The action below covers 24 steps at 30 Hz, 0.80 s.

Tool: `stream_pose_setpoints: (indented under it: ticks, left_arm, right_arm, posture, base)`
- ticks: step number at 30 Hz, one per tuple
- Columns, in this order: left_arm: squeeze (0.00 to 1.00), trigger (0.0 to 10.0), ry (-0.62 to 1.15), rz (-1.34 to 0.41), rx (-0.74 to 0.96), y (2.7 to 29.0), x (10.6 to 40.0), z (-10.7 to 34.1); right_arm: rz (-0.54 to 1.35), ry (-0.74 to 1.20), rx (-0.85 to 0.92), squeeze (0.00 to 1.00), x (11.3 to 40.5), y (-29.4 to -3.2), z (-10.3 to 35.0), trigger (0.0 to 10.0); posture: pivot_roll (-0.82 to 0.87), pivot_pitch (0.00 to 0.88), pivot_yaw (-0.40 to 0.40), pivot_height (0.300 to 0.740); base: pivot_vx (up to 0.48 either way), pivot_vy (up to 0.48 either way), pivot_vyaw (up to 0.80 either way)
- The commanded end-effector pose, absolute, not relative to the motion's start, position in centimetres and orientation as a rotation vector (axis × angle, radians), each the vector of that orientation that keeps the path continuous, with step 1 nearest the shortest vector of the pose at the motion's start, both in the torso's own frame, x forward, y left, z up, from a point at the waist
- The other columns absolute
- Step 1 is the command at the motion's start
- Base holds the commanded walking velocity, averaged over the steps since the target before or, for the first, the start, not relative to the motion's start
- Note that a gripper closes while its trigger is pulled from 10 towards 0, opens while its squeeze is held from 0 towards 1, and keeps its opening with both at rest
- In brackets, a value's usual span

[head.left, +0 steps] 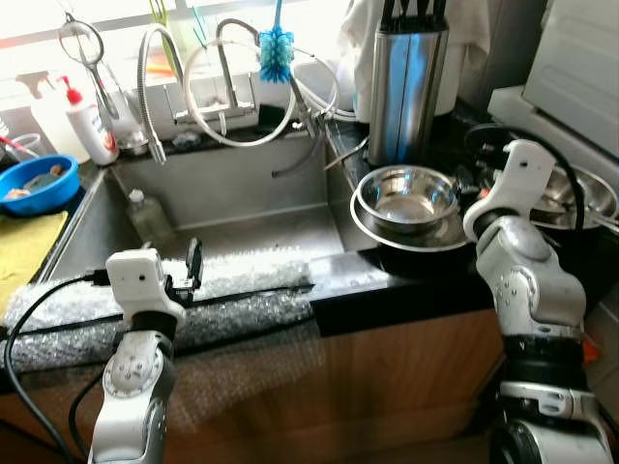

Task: Kitchen organization

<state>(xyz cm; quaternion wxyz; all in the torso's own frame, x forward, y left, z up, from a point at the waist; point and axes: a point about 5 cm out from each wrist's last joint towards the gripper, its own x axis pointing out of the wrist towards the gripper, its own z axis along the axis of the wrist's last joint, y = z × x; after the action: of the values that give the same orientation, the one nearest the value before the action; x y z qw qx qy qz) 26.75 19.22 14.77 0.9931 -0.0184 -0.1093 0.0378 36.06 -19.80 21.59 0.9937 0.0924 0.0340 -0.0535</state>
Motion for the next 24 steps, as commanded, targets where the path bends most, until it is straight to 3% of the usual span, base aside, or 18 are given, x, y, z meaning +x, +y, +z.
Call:
stream_pose_setpoints:
  ticks: [1, 2, 6, 7, 8, 9, 24]
  left_arm:
    - [0.00, 10.0, -0.230, 0.071, -0.020, 19.3, 26.9, 15.0]
    - [0.00, 10.0, -0.230, 0.069, -0.020, 19.3, 26.9, 15.0]
    - [0.00, 10.0, -0.230, 0.067, -0.019, 19.3, 27.0, 15.0]
    - [0.00, 10.0, -0.228, 0.065, -0.019, 19.3, 27.0, 15.0]
    - [0.00, 10.0, -0.228, 0.065, -0.019, 19.3, 27.0, 15.0]
    - [0.00, 10.0, -0.227, 0.064, -0.019, 19.2, 27.0, 15.0]
    - [0.00, 10.0, -0.218, 0.053, -0.023, 19.0, 27.0, 14.9]
  right_arm:
    - [-0.095, 0.071, 0.208, 0.26, 36.4, -19.6, 21.9, 10.0]
    - [-0.092, 0.071, 0.218, 1.00, 36.6, -19.7, 22.0, 10.0]
    - [-0.103, 0.080, 0.232, 1.00, 37.0, -19.9, 22.1, 10.0]
    - [-0.102, 0.093, 0.258, 0.48, 37.1, -19.9, 21.9, 10.0]
    - [-0.102, 0.093, 0.258, 0.48, 37.1, -19.9, 21.9, 10.0]
    - [-0.103, 0.099, 0.266, 0.00, 37.2, -19.9, 21.9, 10.0]
    - [-0.073, 0.210, 0.381, 0.00, 37.9, -19.0, 21.0, 10.0]
  posture:
    - [-0.15, 0.000, 0.101, 0.740]
    - [-0.15, 0.000, 0.102, 0.740]
    - [-0.15, 0.000, 0.100, 0.740]
    - [-0.15, 0.000, 0.100, 0.740]
    - [-0.15, 0.000, 0.100, 0.740]
    - [-0.15, 0.000, 0.100, 0.740]
    - [-0.14, 0.000, 0.093, 0.740]
  base:
    - [0.000, 0.000, 0.00]
    - [0.000, 0.000, 0.00]
    - [0.000, 0.000, 0.00]
    - [0.000, 0.000, 0.00]
    - [0.000, 0.000, 0.00]
    - [0.000, 0.000, 0.00]
    - [0.000, 0.000, 0.00]
